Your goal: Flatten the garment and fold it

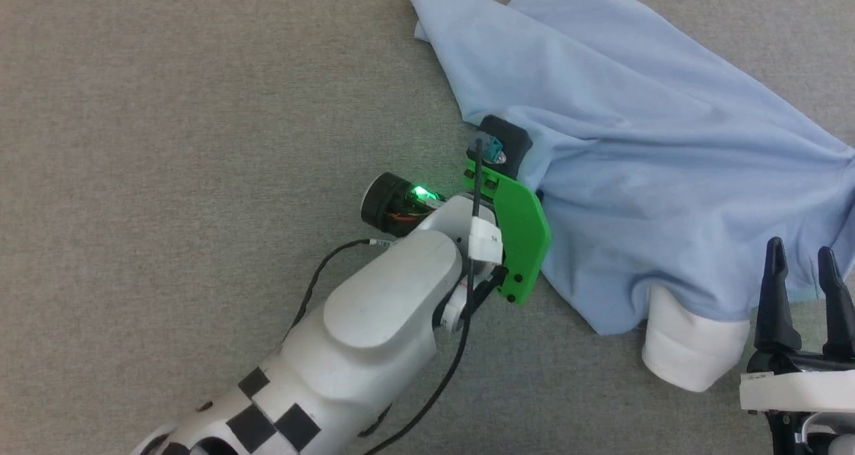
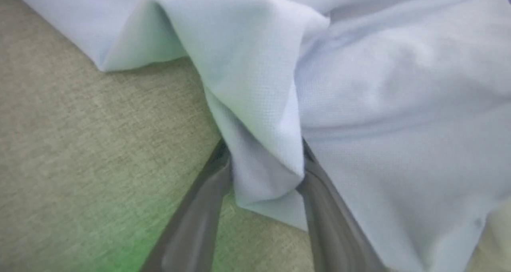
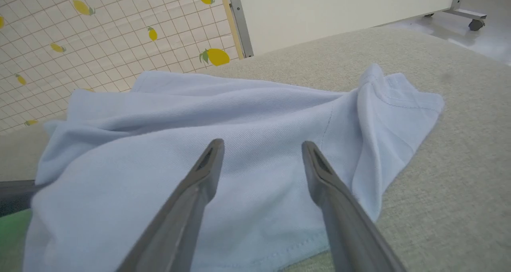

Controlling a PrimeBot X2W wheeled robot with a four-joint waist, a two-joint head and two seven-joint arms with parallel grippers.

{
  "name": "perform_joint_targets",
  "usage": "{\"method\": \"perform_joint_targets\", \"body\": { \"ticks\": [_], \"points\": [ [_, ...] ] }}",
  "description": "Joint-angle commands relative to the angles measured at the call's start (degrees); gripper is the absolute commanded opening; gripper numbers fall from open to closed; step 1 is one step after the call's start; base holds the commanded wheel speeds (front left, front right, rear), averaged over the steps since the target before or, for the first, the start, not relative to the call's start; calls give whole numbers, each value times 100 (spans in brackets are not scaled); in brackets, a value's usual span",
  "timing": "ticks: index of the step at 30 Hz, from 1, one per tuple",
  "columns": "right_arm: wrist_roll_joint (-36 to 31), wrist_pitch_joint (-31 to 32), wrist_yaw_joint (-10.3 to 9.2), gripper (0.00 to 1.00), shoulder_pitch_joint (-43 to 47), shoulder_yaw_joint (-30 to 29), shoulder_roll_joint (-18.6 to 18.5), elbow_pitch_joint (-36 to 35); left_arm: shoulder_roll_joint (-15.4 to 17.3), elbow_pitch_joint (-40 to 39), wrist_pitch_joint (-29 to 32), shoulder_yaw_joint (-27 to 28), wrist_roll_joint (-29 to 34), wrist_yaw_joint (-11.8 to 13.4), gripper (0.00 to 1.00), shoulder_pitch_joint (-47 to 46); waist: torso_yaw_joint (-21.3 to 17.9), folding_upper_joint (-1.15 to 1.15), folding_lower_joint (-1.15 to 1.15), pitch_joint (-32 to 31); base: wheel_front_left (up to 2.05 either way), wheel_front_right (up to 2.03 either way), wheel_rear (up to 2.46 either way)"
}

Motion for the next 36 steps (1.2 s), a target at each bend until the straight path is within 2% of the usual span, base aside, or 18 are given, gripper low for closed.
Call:
{"method": "perform_joint_targets", "body": {
  "ticks": [1,5,9,11,13,15,20,22,23,24,25,27,33,36],
  "points": [
    [22,-46,-8,100,-117,-9,-3,25,44,162,2,-106,-150,-39,0,80,0,0,0,-34,0,0,0],
    [-1,-55,-8,100,-87,-54,-3,75,44,107,-264,-151,-425,-122,0,4,91,0,0,-237,0,0,0],
    [-15,-56,-8,100,12,-82,-3,106,54,-152,-527,80,-796,-142,0,92,227,0,0,-531,0,0,0],
    [-17,-42,-8,100,80,-115,-3,102,224,-378,-599,289,-959,-120,0,231,294,0,0,-675,0,0,0],
    [-21,-8,-8,100,163,-160,-3,82,592,-691,-597,482,-1061,-48,0,417,350,0,0,-798,0,0,0],
    [-19,33,-8,100,241,-191,-3,53,1112,-1068,-532,686,-1130,111,0,681,384,0,0,-891,0,0,0],
    [20,81,-8,100,360,-218,-3,-18,2550,-2145,-161,1299,-1551,676,0,1765,376,0,0,-959,0,0,0],
    [35,84,-8,100,392,-242,-3,-26,2998,-2524,-110,1467,-1638,872,0,2185,377,0,0,-947,0,0,0],
    [34,87,-8,100,404,-259,-3,-27,3104,-2689,-137,1535,-1681,945,0,2347,386,0,0,-940,0,0,0],
    [29,96,-8,100,414,-277,-3,-26,3162,-2882,-215,1602,-1724,1010,9,2519,407,0,0,-927,0,0,0],
    [24,105,-8,100,416,-281,-3,-31,3149,-3008,-317,1653,-1754,1050,100,2633,424,0,0,-915,0,0,0],
    [8,145,-8,100,402,-239,-3,-52,2957,-3251,-579,1732,-1874,1037,100,2829,461,0,0,-910,0,0,0],
    [-23,228,-8,100,368,-177,-3,-92,2449,-3699,-1404,1899,-1959,746,100,2997,499,0,0,-986,0,0,0],
    [-49,259,-8,100,374,-191,-3,-109,2326,-4028,-1867,2075,-1906,725,100,3119,497,0,0,-1046,0,0,0]
  ]
}}
